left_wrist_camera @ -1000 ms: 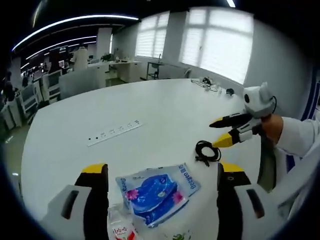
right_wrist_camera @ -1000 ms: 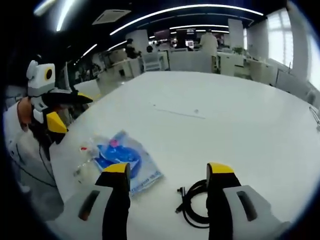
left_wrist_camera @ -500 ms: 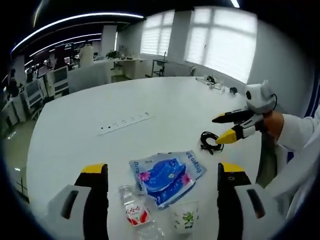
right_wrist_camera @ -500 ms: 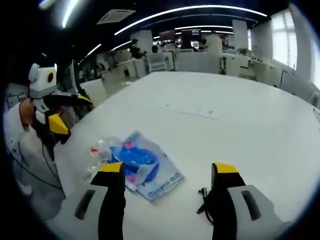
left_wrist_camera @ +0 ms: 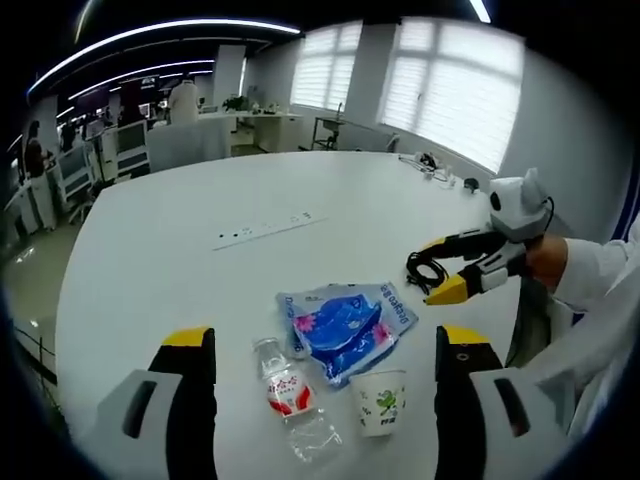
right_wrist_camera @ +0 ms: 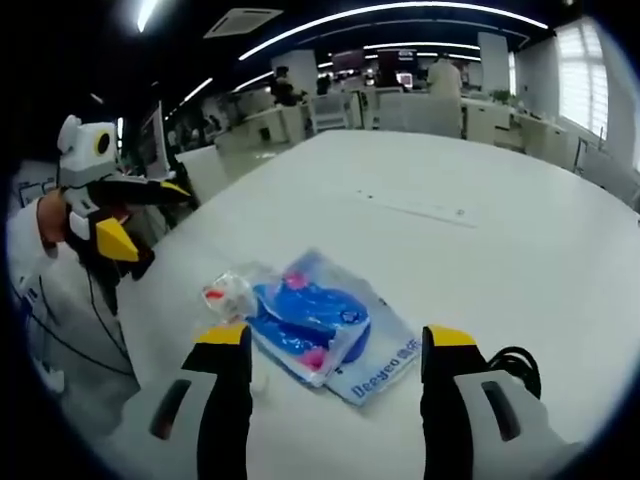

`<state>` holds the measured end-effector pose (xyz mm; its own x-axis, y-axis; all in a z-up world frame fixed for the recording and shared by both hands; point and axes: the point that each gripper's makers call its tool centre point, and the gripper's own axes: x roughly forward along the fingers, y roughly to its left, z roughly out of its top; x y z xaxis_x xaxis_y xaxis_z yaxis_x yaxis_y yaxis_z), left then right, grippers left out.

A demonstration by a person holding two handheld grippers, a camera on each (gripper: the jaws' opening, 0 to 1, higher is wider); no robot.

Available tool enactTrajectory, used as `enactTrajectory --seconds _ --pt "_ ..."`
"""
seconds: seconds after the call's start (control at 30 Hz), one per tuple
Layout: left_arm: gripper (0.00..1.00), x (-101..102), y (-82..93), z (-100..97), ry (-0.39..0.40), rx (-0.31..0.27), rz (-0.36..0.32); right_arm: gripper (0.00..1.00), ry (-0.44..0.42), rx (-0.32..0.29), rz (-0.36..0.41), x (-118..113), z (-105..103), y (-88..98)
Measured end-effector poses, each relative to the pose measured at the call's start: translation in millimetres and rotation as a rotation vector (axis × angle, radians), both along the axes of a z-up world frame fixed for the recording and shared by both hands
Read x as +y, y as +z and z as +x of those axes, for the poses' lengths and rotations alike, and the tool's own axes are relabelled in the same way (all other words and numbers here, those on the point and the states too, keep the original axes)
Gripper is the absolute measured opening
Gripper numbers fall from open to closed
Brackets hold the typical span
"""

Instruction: Arrange the tabletop items into an orderly group along one side of the table until the central work area is clear of visible clutter.

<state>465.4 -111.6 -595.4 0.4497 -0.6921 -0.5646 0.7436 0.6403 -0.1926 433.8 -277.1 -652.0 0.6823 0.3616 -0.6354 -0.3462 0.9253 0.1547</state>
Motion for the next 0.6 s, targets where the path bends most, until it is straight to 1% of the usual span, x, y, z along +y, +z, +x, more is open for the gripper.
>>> enactTrajectory --seconds 0.17,0.27,0.33,0.37,0.43,0.6 --pt "0.93 8 -3.6 -0.8 0.001 0.009 0.0 0.66 -0.003 0.021 -0.017 6 -1 -13.0" --pt "0.93 12 -6.8 -1.4 0.001 0.012 -0.002 0.65 -0.022 0.029 -0.025 5 -1 -20.0" --pt "0.93 14 -9.1 -2.0 0.006 0.02 -0.007 0.65 -0.029 0.038 -0.031 4 -2 -27.9" --pt "0.93 15 -10.7 -2.8 0.003 0.024 -0.009 0.64 -0.036 0.054 -0.035 3 -3 -33.3" --pt "0.93 16 -12.9 -3.4 0.003 0.027 -0.011 0.64 -0.04 0.055 -0.037 3 -3 -37.2" --pt "0.93 19 -19.2 -2.5 0.01 0.044 -0.02 0.59 -0.056 0.084 -0.042 3 -2 -50.0"
